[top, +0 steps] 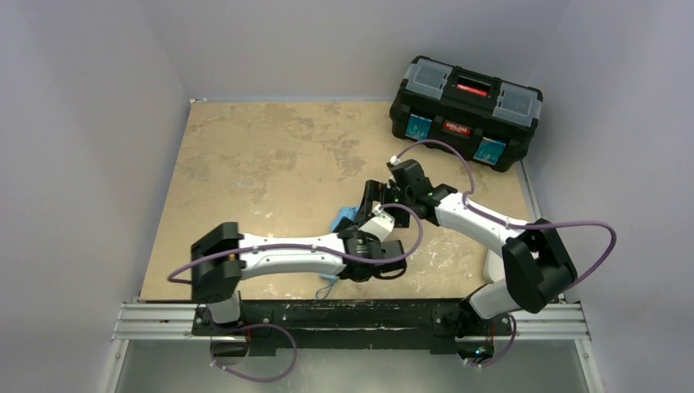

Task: Put away the umbrella

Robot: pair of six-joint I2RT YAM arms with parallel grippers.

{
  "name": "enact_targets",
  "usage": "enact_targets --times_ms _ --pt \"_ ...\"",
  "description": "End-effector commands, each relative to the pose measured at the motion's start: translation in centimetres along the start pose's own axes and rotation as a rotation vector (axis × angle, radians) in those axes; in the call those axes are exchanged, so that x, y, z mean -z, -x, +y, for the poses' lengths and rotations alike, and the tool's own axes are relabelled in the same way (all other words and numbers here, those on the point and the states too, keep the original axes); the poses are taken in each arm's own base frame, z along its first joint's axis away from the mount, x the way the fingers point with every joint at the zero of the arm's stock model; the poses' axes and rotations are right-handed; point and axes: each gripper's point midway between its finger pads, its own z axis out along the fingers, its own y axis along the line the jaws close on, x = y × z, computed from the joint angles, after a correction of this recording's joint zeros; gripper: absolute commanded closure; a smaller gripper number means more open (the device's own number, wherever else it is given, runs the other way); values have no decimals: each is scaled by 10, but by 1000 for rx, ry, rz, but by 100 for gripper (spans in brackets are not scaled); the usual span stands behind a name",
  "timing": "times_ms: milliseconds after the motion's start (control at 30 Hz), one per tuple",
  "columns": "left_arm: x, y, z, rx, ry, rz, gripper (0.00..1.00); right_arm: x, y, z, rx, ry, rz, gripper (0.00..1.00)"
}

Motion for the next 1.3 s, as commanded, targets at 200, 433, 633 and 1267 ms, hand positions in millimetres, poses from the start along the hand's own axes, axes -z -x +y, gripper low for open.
enact_targets --times_ms 200,433,633,1267 --pt "52 -1 70 138 -158 -41 13 -3 -6 42 -82 215 5 1" --pt "57 -24 146 276 -132 -52 12 -26 -19 55 -109 206 43 1" --pt "43 -56 186 346 -69 -26 10 -43 -27 64 -155 183 38 1" --pt "53 -62 211 356 -34 -84 10 -83 -9 40 -289 -29 -43 18"
